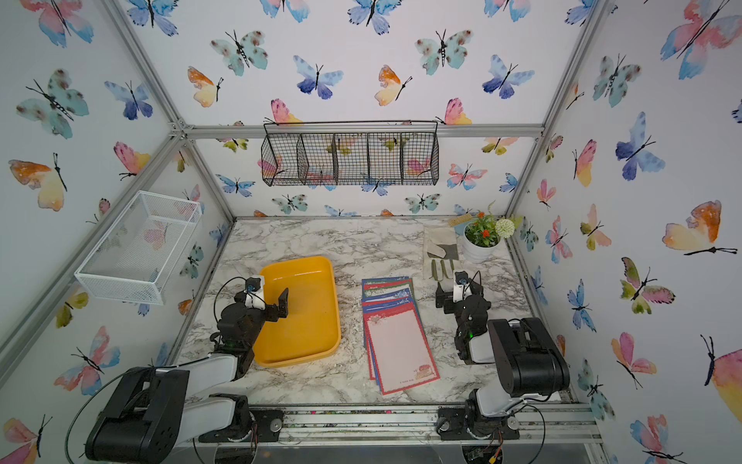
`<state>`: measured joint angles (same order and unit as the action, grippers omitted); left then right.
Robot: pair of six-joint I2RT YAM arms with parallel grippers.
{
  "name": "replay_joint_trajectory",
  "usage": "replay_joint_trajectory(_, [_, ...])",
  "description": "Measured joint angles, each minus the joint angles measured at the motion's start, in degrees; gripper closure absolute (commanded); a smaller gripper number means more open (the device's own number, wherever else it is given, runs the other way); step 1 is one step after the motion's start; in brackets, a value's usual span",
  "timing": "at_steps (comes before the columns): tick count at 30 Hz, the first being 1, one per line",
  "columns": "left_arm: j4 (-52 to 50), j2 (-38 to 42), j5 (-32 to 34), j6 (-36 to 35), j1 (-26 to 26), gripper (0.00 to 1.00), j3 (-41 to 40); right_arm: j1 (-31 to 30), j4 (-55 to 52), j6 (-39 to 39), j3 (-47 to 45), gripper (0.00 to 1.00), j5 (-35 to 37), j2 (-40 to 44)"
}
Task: Take out the stationery paper from the storage box
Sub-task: Reset both arms
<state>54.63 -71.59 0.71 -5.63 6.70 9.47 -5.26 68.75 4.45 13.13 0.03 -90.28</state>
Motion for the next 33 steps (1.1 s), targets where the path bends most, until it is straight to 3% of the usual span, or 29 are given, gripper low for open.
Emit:
replay_joint_trajectory(11, [2.0,-7.8,0.5,2.5,-3.9,0.02,3.2,1.2,-1.9,-3.3,2.1,0.02,0.2,-0.1])
replay_joint_trajectory(33, [2.2,-8.3,1.1,4.6,-4.5,0.02,3.2,1.2,-2.5,-3.4,2.1,0.02,0.2,-0.1])
